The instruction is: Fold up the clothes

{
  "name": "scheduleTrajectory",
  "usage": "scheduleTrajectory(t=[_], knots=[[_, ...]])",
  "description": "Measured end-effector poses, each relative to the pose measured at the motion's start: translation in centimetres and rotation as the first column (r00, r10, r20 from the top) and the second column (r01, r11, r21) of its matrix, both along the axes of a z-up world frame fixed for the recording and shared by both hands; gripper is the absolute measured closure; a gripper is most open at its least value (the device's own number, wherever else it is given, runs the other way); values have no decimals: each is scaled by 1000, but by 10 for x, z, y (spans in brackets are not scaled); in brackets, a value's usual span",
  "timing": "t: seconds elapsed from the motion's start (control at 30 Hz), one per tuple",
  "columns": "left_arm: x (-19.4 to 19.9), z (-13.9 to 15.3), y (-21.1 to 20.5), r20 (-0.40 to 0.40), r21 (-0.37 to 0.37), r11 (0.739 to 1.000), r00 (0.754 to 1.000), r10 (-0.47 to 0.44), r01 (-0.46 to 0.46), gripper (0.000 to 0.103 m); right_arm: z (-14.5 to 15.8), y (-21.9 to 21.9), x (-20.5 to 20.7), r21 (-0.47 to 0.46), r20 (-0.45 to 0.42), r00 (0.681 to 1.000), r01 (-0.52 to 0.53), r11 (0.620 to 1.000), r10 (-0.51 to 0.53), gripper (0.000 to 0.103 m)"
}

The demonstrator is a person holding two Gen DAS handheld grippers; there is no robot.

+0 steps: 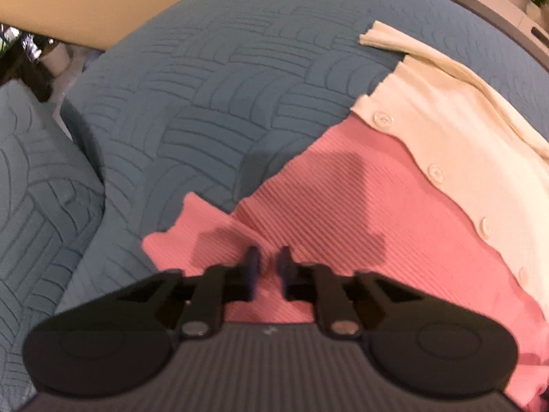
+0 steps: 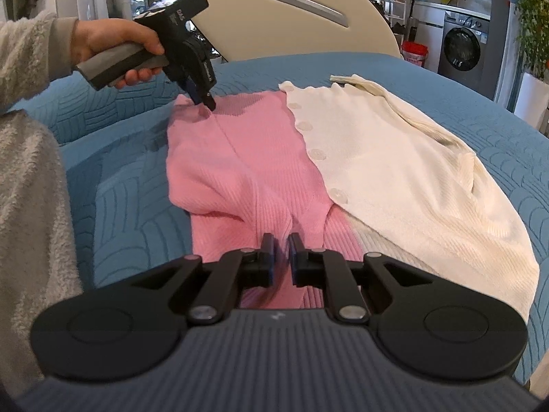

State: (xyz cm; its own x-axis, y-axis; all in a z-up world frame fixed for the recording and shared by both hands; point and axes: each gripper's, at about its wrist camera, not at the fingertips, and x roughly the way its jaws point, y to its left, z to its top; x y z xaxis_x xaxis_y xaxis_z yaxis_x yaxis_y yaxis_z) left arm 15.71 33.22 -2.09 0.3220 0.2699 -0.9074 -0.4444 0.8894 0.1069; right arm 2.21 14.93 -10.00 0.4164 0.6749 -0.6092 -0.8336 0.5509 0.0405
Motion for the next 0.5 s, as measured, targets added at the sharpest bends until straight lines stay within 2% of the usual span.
scheduleTrajectory(t=[0.07,0.17,0.23,0.3,0.37,0.43,0.47,0.5], knots=[[0,3,-1,15,22,1000,1000,3,-3,96,3,-3,0,16,1,1000,-1,1000,1,89],[-4,19,-8,90,63,998,996,17,-23,96,7,-7,0,40,6,1000,6,999,-6,89],[-1,34,-13,138,53,998,990,19,-26,96,9,-9,1,55,7,1000,15,998,-16,89],[9,38,-18,148,60,998,989,9,-18,96,10,-11,2,63,8,1000,27,998,-27,89],[18,31,-19,130,84,996,991,7,-18,92,10,-10,4,62,8,999,33,998,-34,89],[34,7,-18,55,129,992,998,-3,-4,80,9,-10,7,56,8,999,43,998,-43,89],[40,-5,-17,13,142,990,1000,-3,1,80,8,-10,9,49,5,999,48,998,-48,89],[41,-8,-17,12,155,988,1000,3,-5,79,7,-10,9,47,3,999,51,998,-51,89]])
